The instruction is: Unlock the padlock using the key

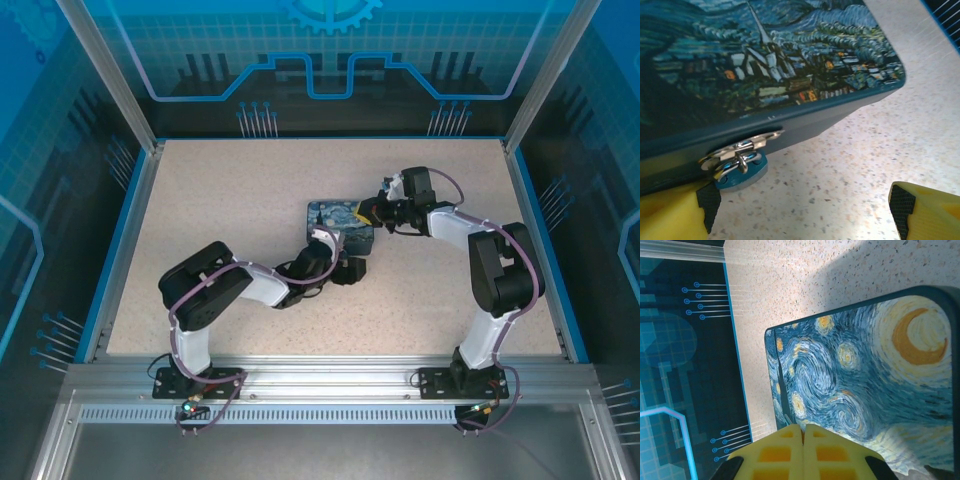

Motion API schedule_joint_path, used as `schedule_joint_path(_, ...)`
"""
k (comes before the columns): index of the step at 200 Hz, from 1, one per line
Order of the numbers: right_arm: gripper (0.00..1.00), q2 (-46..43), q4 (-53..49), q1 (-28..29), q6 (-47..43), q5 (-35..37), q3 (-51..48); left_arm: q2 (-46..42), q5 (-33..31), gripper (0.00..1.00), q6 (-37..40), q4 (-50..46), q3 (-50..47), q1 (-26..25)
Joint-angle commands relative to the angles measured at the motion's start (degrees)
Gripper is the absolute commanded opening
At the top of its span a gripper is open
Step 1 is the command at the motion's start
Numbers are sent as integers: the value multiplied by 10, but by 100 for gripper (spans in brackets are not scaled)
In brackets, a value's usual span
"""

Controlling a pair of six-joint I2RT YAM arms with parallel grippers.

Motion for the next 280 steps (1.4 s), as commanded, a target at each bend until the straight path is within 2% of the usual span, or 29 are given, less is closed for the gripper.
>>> schedule_joint_path(1,0,10,-10,1,-8,-2,14,5,-80,90,52,-86,21,-3)
schedule_joint_path(15,0,10,-10,1,-8,-2,14,13,-115,90,59,-101,31,-12)
schedule_joint_path(41,0,8,-11,2,-9,-3,14,29,-116,91,65,-104,49,-17)
schedule_joint_path(61,0,8,-13,3,-9,-2,14,38,-94,91,69,-100,63,-19)
schedule_joint_path(88,0,8,-15,2,-9,0,13,29,-16,90,61,-45,50,-18)
schedule_joint_path(117,0,7,-16,4,-11,2,12,9,51,89,-1,56,4,1)
schedule_joint_path(154,0,8,-16,4,-13,3,8,9,75,88,-60,115,-19,24)
schedule_joint_path(200,0,10,-14,5,-11,3,8,26,77,85,-100,131,-23,36)
schedule_joint_path(234,0,10,-15,6,-11,3,9,30,81,82,-78,79,0,35)
schedule_joint_path(280,0,12,-10,8,-8,2,8,21,14,83,2,-60,53,19)
